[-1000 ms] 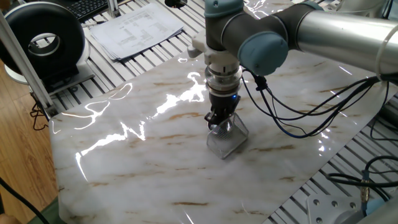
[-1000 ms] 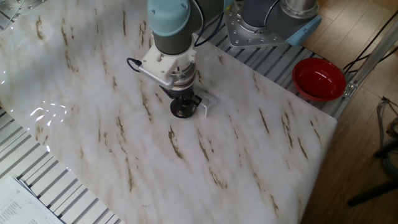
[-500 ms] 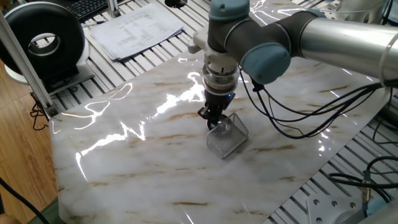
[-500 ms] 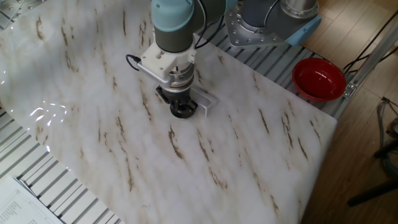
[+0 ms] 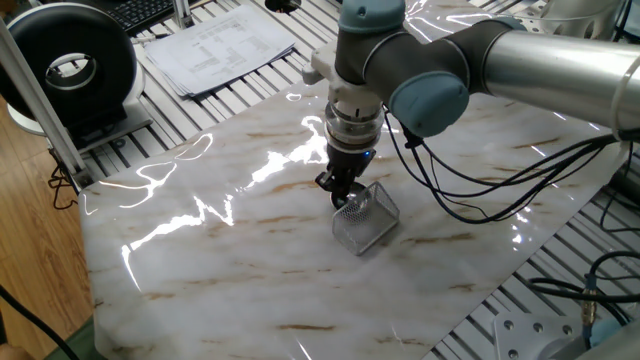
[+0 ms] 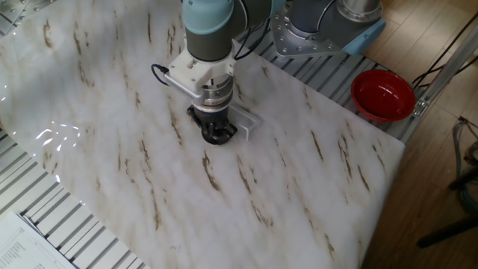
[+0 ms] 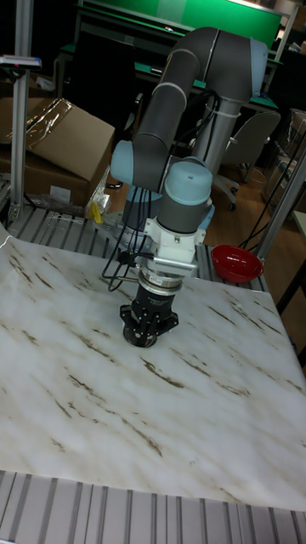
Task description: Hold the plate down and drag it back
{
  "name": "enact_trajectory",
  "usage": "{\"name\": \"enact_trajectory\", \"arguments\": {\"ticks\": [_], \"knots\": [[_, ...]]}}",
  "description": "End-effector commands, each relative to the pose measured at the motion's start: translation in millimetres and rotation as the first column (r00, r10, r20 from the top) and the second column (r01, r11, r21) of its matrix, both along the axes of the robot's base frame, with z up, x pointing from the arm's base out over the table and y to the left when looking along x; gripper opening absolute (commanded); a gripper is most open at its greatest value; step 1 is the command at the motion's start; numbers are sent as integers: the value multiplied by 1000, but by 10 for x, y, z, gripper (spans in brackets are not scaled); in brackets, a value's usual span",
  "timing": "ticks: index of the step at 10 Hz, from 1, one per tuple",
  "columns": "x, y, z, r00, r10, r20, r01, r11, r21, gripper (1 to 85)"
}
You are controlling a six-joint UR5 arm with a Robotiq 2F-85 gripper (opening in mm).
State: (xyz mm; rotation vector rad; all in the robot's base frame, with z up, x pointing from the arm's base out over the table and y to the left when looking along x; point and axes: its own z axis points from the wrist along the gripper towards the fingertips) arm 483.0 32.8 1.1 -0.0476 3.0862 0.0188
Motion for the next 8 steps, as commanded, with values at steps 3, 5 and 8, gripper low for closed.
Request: {"name": "enact_trajectory", "arguments": {"ticks": [3, 5, 8], "knots": [[188, -26, -20, 998, 45, 39, -45, 999, -16, 13], [195, -31, 100, 998, 46, 34, -45, 998, -31, 13], [232, -62, 103, 997, 59, 44, -57, 998, -36, 13]]}}
